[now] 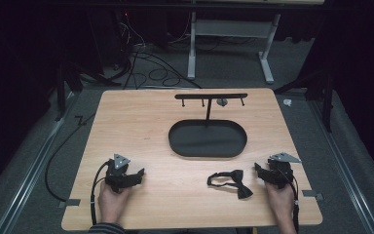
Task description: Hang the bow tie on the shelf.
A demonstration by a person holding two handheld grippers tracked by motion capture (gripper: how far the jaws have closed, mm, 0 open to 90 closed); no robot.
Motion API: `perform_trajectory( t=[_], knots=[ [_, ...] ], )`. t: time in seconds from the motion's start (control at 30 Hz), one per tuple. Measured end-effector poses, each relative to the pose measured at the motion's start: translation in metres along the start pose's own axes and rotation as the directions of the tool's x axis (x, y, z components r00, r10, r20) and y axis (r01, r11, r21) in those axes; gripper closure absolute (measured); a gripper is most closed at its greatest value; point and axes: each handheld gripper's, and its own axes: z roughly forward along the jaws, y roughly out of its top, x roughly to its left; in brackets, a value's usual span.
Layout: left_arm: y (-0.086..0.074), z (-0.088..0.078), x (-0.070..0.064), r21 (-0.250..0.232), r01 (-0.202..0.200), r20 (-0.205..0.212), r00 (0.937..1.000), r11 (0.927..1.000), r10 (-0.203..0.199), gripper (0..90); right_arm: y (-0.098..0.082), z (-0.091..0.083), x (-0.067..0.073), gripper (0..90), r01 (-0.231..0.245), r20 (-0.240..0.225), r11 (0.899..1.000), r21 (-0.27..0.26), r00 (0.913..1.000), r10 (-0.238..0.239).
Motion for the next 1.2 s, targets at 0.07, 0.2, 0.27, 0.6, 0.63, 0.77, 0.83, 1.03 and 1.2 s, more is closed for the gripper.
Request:
perform_trajectory(
  t=[0.07,0.2,0.27,0.6,0.63,0.77,0.83,1.03,1.2],
  knots=[
    [0.0,0.0,0.0,0.0,0.0,0.0,1.0,1.0,0.0,22.9,0.0,0.0,0.0,42.8,0.0,0.0,1.0,0.0,1.0,0.0],
    [0.0,0.0,0.0,0.0,0.0,0.0,1.0,1.0,0.0,22.9,0.0,0.0,0.0,42.8,0.0,0.0,1.0,0.0,1.0,0.0],
    [0.0,0.0,0.0,0.0,0.0,0.0,1.0,1.0,0.0,22.9,0.0,0.0,0.0,42.8,0.0,0.0,1.0,0.0,1.0,0.0],
    [0.0,0.0,0.0,0.0,0.0,0.0,1.0,1.0,0.0,22.8,0.0002,0.0002,-0.0012,42.4,0.005,-0.007,1.0,-0.002,1.0,-0.005],
    [0.0,0.0,0.0,0.0,0.0,0.0,1.0,1.0,0.0,22.8,0.0001,0.0002,-0.0008,42.4,0.003,-0.006,1.0,-0.001,1.0,-0.003],
    [0.0,0.0001,-0.0001,-0.001,0.001,0.0,1.0,1.0,-0.001,22.8,0.0003,0.0002,-0.0006,42.4,0.004,-0.007,1.0,0.0,1.0,-0.004],
    [0.0001,0.0,0.0,0.0,0.0,0.0,1.0,1.0,0.0,22.8,0.0004,0.0003,-0.0008,42.3,0.005,-0.008,1.0,0.001,1.0,-0.005],
    [0.0001,0.0,-0.0001,0.0,0.0,-0.001,1.0,1.0,0.0,22.9,0.0005,0.0004,-0.0009,42.6,0.007,-0.007,1.0,0.0,0.9999,-0.007],
    [0.0003,0.0002,0.0001,0.001,0.0,-0.001,1.0,1.0,0.0,22.9,0.0008,0.0005,-0.0027,43.8,-0.005,-0.013,1.0,-0.004,0.9999,0.005]
  ],
)
